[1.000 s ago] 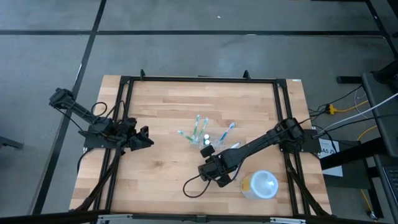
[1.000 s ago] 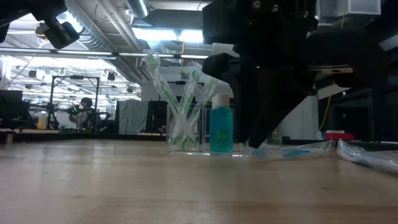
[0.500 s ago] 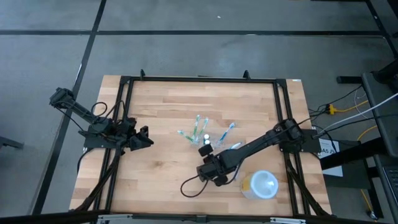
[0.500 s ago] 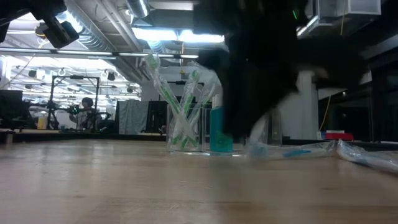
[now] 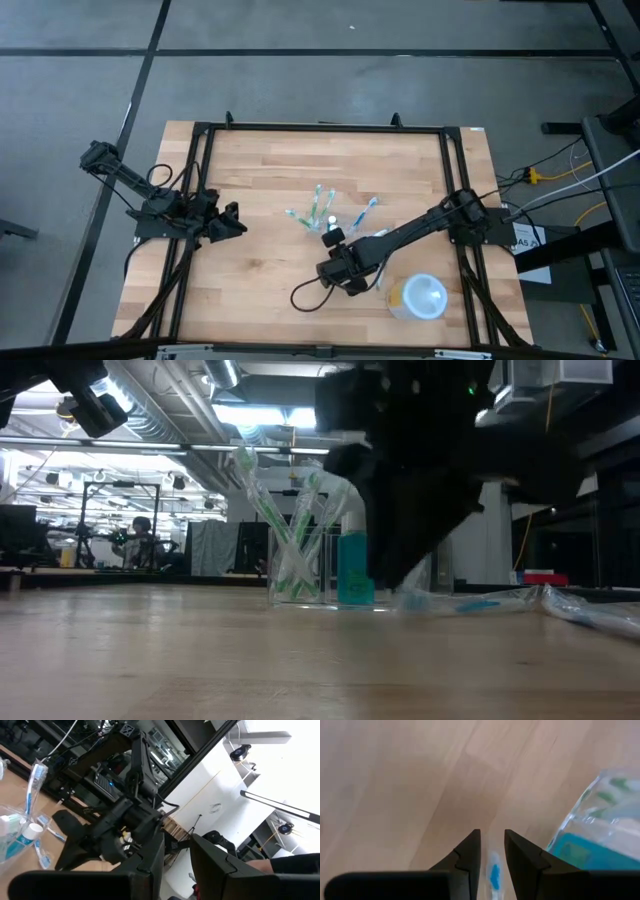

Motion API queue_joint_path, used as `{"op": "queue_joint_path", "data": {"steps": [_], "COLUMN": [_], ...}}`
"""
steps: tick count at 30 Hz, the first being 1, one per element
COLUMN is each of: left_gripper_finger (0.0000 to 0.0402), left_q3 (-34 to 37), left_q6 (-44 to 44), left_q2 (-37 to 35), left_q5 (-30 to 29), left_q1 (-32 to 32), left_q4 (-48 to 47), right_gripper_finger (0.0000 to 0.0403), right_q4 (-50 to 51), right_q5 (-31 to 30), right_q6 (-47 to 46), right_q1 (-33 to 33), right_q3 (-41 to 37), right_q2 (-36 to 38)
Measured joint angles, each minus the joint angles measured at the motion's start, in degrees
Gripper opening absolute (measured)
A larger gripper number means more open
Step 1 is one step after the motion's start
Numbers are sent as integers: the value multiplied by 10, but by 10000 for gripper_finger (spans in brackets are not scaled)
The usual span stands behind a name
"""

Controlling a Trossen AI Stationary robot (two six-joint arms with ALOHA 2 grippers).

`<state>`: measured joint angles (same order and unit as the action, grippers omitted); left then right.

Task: Pick & Place toothbrushing station
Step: Put the left blue toothbrush into the transparent organizer

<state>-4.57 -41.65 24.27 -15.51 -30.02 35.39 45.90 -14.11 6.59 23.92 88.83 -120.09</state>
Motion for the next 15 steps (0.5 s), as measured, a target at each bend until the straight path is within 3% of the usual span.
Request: {"op": "queue_joint_path", "data": {"steps": [15], "left_gripper_finger": [88], "left_q3": [0], "left_q6": [-1], "left_q2": [0], "left_q5": [2], "left_q1": [0], "left_q4": [0], "right_gripper_finger": [88], "right_q4": [4], "right_q5": [34], "right_q6": [5], "right_q1": [-24], "right_q3": [-12], "right_q2": [-11]}}
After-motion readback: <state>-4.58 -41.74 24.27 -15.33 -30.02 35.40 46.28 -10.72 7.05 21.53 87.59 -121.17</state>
